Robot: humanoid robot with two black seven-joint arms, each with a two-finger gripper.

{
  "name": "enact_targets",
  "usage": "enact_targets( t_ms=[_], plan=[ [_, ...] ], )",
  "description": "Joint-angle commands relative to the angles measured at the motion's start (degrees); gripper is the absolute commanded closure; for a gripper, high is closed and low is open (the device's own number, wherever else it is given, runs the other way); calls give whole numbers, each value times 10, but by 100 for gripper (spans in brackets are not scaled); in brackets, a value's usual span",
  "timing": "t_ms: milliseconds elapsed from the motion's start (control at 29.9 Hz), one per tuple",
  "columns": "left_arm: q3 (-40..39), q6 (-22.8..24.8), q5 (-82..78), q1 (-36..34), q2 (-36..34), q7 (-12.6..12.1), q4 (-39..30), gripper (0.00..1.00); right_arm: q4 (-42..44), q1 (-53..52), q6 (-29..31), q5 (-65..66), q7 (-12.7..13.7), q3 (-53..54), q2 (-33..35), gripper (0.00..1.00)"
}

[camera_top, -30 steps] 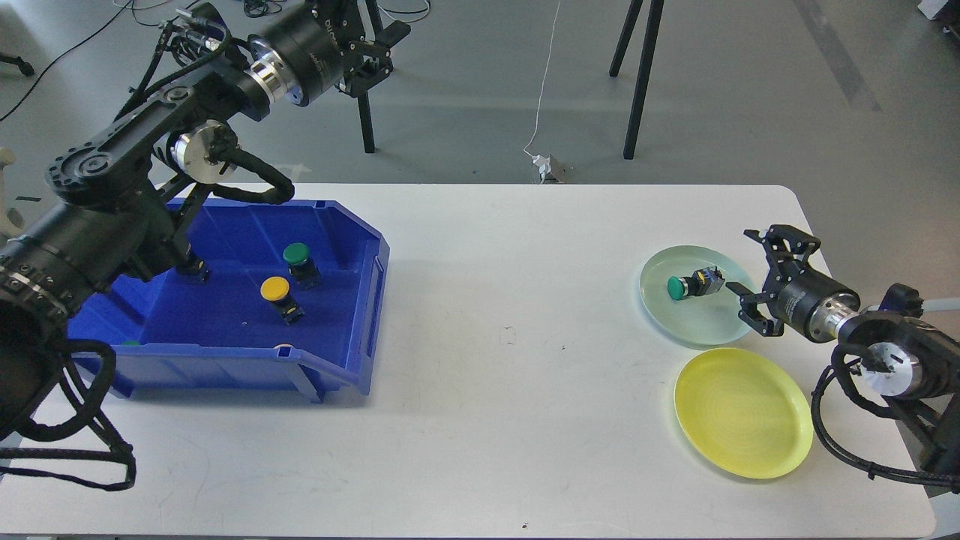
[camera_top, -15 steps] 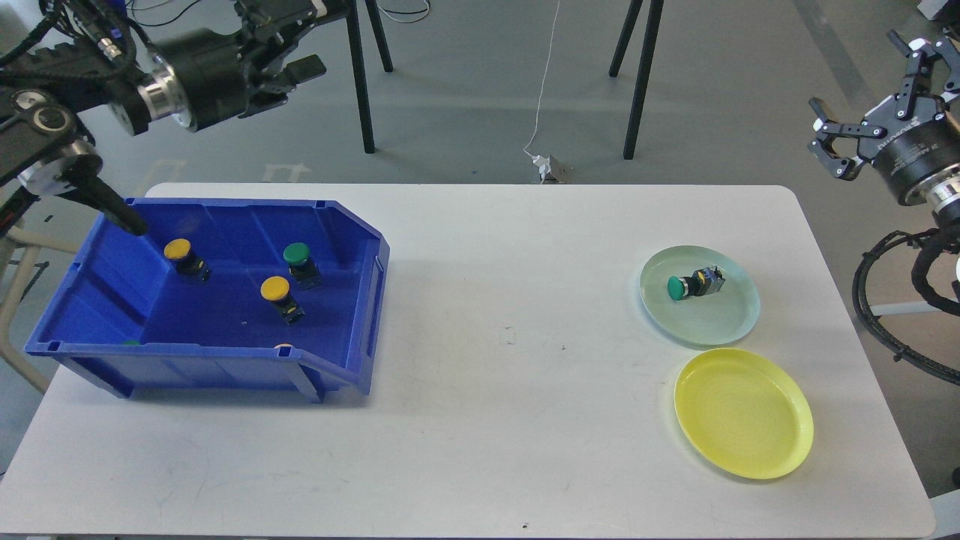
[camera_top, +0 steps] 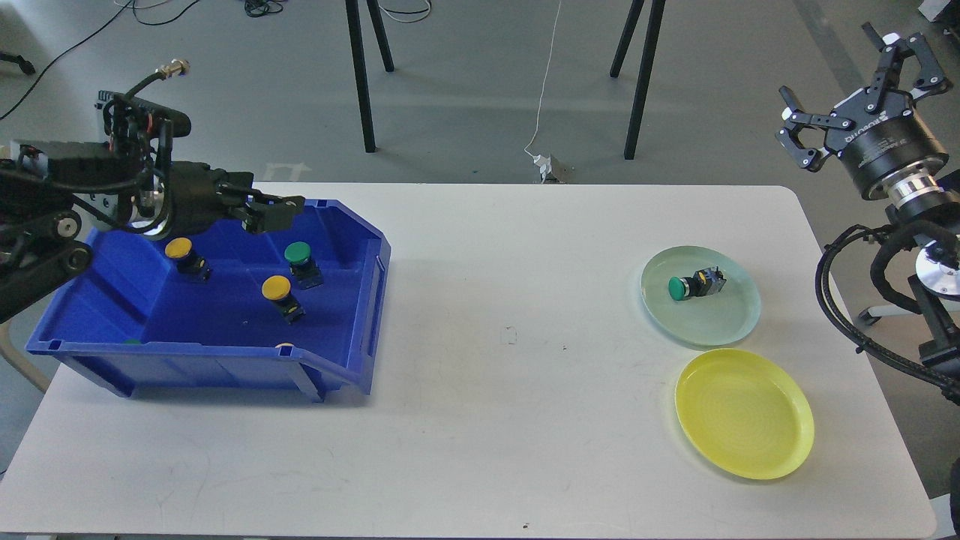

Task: Pass button and place on color plate
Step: 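Move the left gripper back down into the blue bin, then grasp the yellow-topped button with the left gripper and lift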

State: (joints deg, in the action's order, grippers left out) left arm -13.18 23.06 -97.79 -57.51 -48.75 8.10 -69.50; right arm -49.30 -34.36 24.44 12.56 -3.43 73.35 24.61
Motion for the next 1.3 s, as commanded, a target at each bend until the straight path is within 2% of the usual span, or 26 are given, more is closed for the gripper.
enact_targets(
  t_ms=[0, 167, 501, 768, 935, 1269],
  plan=[
    [34, 1, -5, 4, 12, 0, 16, 13, -1, 0, 0, 0, 0, 0, 0, 1],
    [77, -2, -4, 17, 37, 0, 47, 21, 0, -1, -2, 0, 0, 0, -1, 1],
    [81, -29, -3, 45, 81, 0, 131, 21, -1, -4, -3, 0, 1, 0, -22, 1],
    [82, -28, -5, 55, 99, -1, 140, 20, 0, -4, -3, 0, 1, -1, -23, 1],
    [83, -29, -6, 62, 120, -1, 176, 20, 1, -4, -3, 0, 0, 0, -23, 1],
    [84, -29, -5, 68, 129, -1, 204, 21, 2, -4, -4, 0, 0, 0, -23, 1]
  ],
)
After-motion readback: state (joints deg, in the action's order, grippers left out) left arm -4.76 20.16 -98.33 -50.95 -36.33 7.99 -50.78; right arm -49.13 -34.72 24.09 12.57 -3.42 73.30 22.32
